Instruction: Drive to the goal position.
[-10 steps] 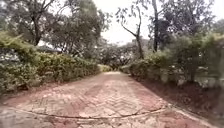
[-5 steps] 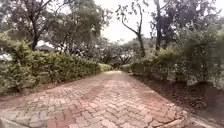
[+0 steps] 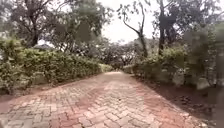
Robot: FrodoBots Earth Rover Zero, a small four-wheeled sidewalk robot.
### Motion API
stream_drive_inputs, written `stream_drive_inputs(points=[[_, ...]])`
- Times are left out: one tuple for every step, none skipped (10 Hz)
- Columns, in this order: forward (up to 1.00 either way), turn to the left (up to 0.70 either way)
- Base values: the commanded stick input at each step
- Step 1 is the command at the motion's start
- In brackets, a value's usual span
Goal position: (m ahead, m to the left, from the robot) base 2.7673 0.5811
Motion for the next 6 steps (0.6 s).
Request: stream_drive_inputs(points=[[0.7,0.0],[0.7,-0.35],[0.7,-0.35],[0.7,-0.35],[0.7,-0.35],[0.7,-0.35]])
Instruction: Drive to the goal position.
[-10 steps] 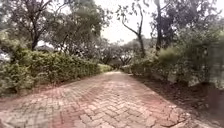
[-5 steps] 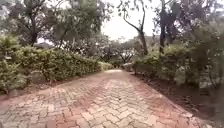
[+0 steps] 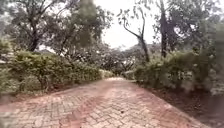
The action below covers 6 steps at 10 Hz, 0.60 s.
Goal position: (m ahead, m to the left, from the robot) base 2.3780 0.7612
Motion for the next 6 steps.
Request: stream_drive_inputs(points=[[0.7,-0.28],[0.7,-0.2],[0.7,-0.13],[0.7,-0.06],[0.7,0.0],[0.7,0.0]])
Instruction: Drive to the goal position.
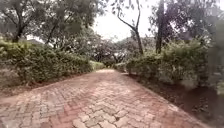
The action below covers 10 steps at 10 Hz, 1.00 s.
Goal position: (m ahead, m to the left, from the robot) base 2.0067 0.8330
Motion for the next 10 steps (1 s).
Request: stream_drive_inputs(points=[[0.7,0.0],[0.7,0.0],[0.7,0.0],[0.7,0.0],[0.7,0.0],[0.7,0.0],[0.7,0.0],[0.7,0.0],[0.7,0.0],[0.7,0.0]])
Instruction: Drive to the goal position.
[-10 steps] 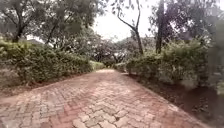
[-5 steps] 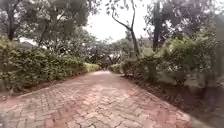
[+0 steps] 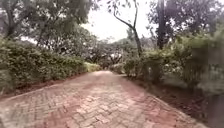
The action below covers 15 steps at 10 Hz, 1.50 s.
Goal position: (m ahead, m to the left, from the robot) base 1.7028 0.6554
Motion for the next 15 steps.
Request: stream_drive_inputs(points=[[0.7,0.0],[0.7,0.0],[0.7,0.0],[0.7,0.11],[0.7,0.3],[0.7,0.35],[0.7,0.35],[0.7,0.35],[0.7,0.35],[0.7,0.3],[0.7,0.25],[0.7,0.13],[0.7,0.0],[0.7,0.19],[0.7,0.0]])
